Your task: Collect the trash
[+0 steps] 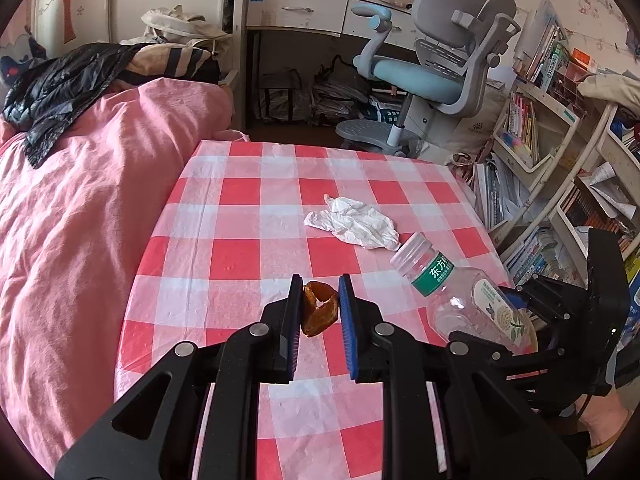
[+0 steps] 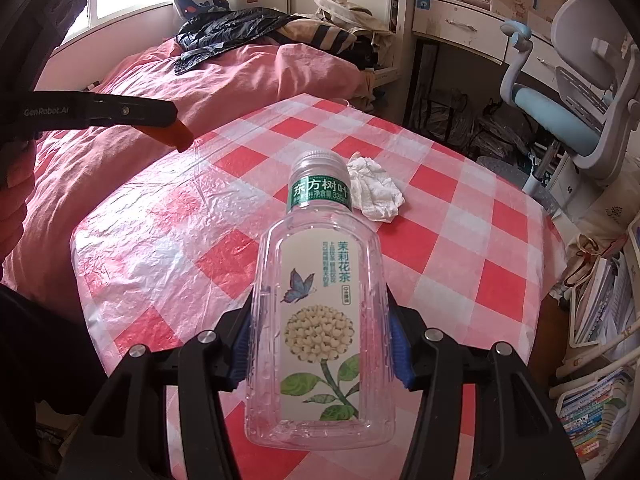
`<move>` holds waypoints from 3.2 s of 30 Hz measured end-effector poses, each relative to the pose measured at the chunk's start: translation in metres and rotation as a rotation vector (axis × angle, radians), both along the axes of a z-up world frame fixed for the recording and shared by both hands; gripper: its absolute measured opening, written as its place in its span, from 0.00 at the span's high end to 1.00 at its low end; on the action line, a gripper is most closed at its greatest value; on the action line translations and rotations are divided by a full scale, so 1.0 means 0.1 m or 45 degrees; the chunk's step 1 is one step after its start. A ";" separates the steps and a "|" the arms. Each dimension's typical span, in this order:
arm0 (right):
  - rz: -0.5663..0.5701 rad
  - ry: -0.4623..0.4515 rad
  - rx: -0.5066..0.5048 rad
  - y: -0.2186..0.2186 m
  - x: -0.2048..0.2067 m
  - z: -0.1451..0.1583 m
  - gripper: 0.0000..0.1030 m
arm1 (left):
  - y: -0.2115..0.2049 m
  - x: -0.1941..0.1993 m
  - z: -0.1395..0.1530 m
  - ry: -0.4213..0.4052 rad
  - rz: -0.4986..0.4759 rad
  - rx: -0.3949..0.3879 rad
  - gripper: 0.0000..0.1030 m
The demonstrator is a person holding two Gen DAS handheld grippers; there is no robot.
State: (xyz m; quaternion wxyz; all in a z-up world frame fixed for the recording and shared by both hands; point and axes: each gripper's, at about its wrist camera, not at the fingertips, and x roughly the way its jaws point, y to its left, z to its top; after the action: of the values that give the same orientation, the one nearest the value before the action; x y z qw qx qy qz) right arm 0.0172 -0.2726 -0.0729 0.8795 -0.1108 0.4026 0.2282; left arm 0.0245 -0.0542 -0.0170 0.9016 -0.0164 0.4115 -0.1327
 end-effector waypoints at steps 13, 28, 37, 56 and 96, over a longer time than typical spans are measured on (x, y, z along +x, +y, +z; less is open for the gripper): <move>-0.007 -0.003 0.010 -0.07 0.00 0.01 0.47 | -0.04 0.00 -0.01 0.001 -0.005 0.008 0.84; -0.006 -0.003 0.007 -0.06 -0.01 0.01 0.47 | -0.05 0.01 -0.01 0.001 -0.007 0.008 0.84; -0.006 -0.004 0.006 -0.06 -0.01 0.01 0.47 | -0.05 0.00 -0.01 0.000 -0.008 0.010 0.84; 0.001 -0.002 0.001 -0.05 -0.01 0.00 0.47 | -0.06 0.00 -0.01 0.000 -0.009 0.011 0.84; -0.385 -0.047 0.015 -1.58 -0.56 0.09 0.47 | -1.37 -0.08 -0.05 0.011 -0.231 0.024 0.84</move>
State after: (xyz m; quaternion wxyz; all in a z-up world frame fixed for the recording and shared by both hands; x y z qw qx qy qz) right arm -0.0385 -0.4308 -0.0643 0.9118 -0.0478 0.3971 0.0932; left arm 0.0166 -0.1915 -0.0216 0.8841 0.0291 0.4164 -0.2100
